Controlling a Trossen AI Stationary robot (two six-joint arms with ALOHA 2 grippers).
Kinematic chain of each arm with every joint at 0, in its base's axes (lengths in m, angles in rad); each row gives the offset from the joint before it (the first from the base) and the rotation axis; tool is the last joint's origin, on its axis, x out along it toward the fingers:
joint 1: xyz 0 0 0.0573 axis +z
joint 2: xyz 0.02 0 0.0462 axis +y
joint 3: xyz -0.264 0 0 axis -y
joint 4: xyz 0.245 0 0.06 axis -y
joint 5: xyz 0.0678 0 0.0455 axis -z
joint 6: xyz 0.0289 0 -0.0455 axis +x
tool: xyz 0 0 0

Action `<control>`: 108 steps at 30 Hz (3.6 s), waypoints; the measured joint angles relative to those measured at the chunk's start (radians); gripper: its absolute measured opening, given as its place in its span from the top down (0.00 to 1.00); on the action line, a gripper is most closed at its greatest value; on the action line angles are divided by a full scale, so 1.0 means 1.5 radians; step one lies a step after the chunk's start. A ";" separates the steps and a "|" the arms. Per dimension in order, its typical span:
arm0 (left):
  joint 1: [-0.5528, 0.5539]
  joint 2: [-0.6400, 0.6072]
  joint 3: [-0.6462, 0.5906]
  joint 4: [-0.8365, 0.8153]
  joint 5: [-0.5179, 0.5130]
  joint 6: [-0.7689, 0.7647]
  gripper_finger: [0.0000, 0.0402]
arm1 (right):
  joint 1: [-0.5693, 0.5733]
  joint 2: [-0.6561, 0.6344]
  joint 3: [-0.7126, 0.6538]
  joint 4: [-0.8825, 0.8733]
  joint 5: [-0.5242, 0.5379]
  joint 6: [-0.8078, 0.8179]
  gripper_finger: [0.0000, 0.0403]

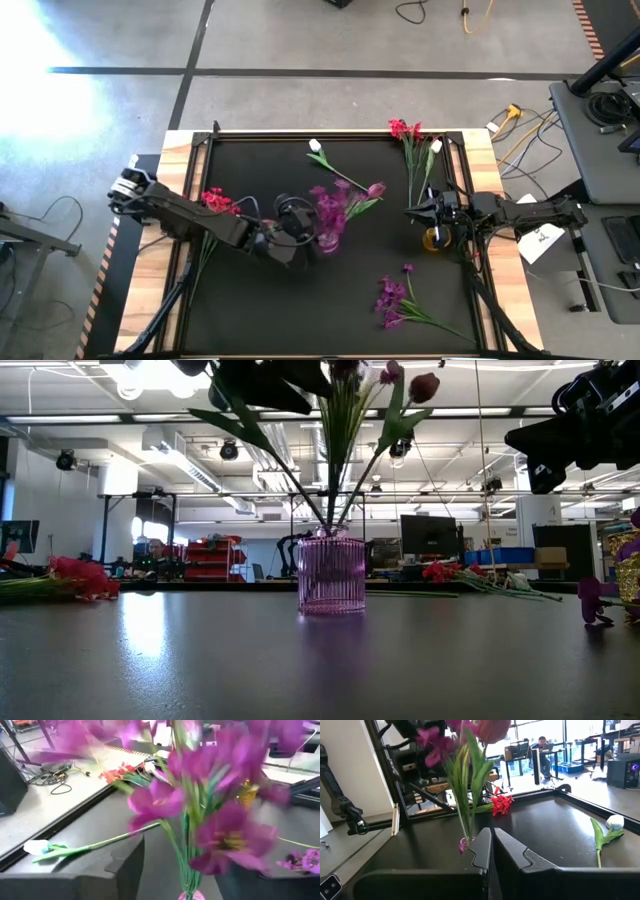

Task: Sort flowers into vase by color
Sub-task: Put the left violet flowers into the violet vase, then put the violet flowers into the violet vase

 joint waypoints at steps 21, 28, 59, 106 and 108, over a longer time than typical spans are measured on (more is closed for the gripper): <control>-0.055 -0.160 0.023 -0.001 -0.003 0.133 0.43 | 0.000 0.000 0.000 0.000 0.000 0.000 0.97; -0.055 -0.149 -0.002 -0.003 -0.021 0.114 0.43 | 0.000 0.000 0.000 0.000 0.000 0.000 0.97; -0.157 -0.176 0.027 -0.101 -0.080 0.087 0.43 | 0.230 0.415 0.292 0.023 0.021 0.126 0.97; -0.460 -0.234 -0.119 -0.613 -0.143 -0.545 0.43 | 0.506 1.195 0.809 -0.688 -0.093 0.605 0.69; -0.461 -0.230 -0.144 -0.595 -0.142 -0.578 0.43 | 0.503 1.196 0.809 -0.684 -0.088 0.605 0.77</control>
